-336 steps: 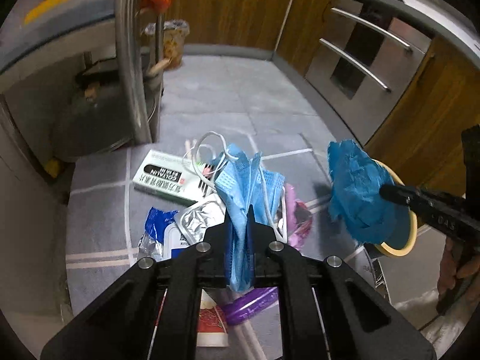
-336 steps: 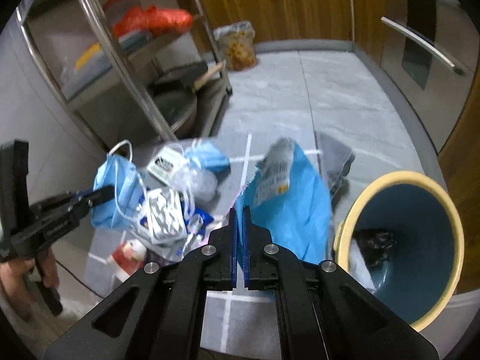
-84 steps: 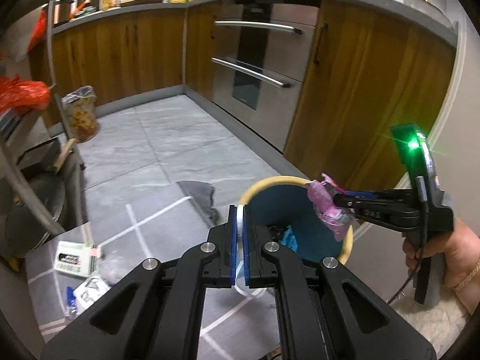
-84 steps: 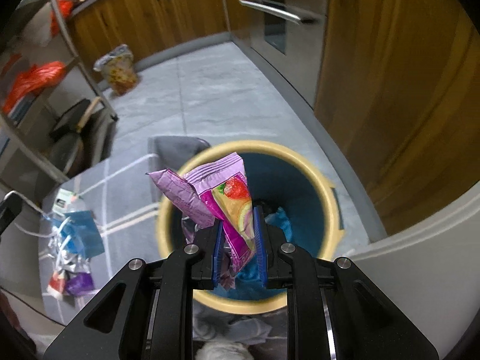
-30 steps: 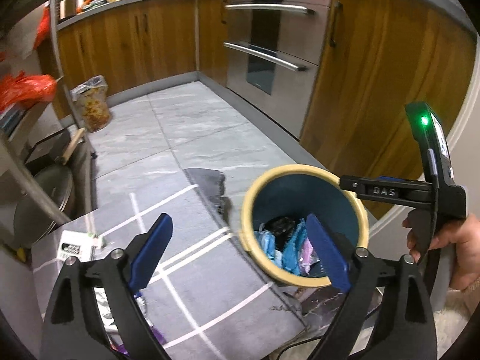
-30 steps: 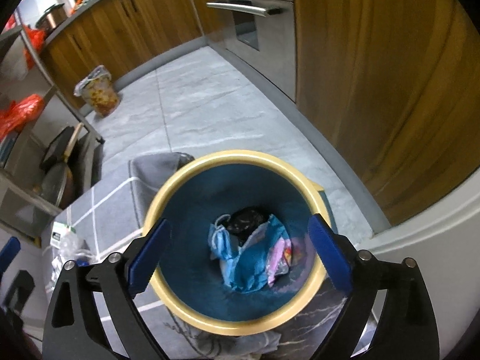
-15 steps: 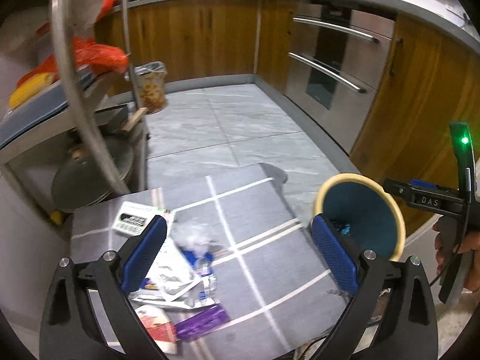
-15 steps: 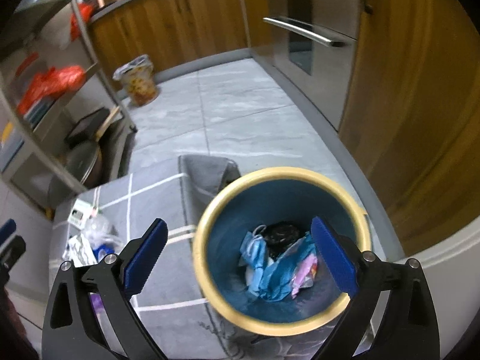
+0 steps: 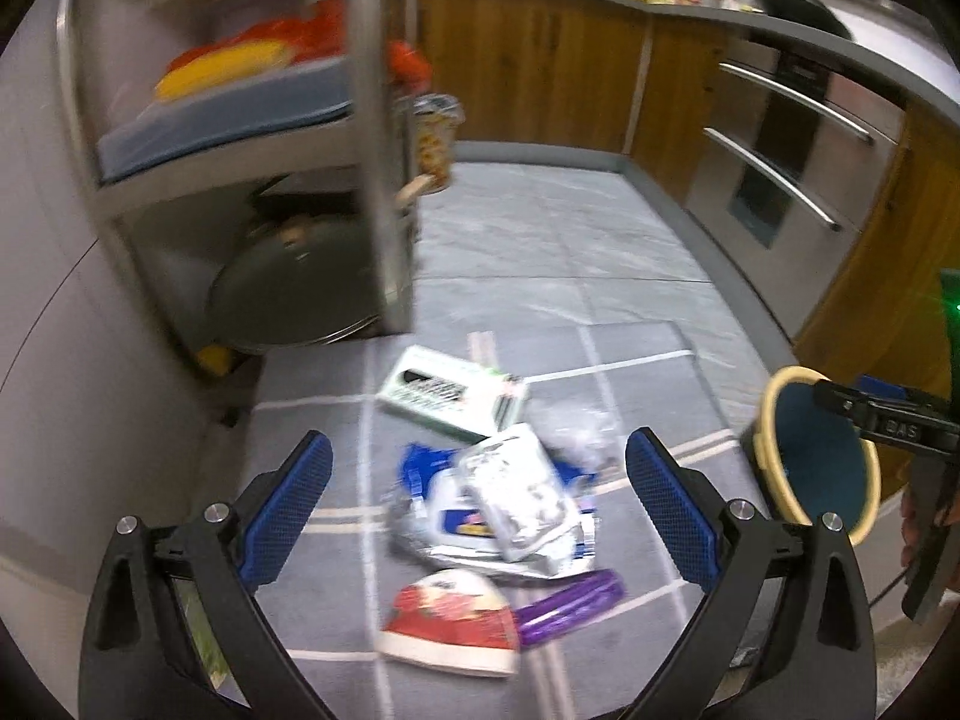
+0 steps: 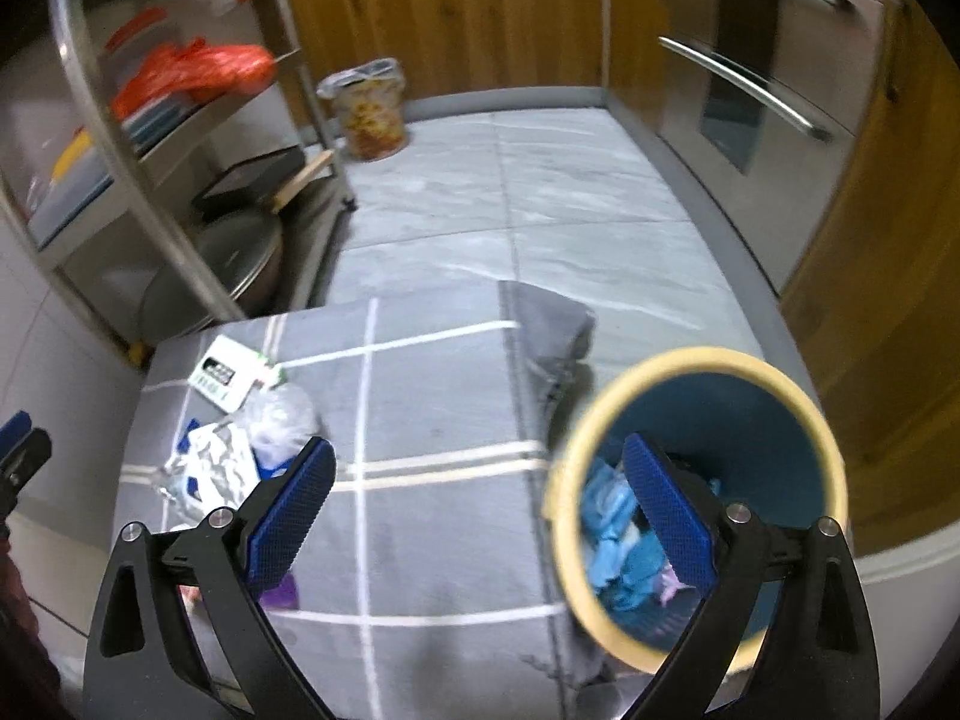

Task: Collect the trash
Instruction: 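Move both grippers back over the remaining trash on the mat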

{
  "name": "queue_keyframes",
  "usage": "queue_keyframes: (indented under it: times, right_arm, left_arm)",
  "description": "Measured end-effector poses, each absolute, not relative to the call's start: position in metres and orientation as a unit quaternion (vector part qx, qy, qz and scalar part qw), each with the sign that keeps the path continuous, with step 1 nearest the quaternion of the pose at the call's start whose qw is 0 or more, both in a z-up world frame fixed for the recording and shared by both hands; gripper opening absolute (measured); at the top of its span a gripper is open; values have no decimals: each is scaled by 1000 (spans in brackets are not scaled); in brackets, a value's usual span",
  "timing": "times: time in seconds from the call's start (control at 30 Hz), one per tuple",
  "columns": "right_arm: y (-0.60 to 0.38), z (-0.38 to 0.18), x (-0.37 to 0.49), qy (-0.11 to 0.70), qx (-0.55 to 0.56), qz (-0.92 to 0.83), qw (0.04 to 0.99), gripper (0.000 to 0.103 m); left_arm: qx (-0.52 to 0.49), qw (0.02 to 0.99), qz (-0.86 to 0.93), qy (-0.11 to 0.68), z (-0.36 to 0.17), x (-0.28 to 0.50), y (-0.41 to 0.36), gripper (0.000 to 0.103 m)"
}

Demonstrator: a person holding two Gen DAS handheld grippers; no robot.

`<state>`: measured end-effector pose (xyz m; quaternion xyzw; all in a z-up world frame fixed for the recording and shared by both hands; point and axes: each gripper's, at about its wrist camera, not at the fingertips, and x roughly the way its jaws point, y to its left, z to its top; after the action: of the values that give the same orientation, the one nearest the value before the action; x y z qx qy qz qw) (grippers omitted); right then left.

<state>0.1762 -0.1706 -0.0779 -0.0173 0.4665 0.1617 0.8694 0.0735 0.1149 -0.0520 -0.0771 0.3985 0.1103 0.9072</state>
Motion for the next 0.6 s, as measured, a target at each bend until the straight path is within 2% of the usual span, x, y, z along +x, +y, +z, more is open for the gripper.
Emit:
queue_keyframes:
  times: [0.27,0.6]
  right_arm:
    - [-120,-84,177,458,-59,205,863,96]
    - [-64,-112,185,485,-78,255,833,96]
  left_arm:
    - [-93,904,139,392,-58,76,156,97]
    - [-82,887,132,435,-89,100,168,97]
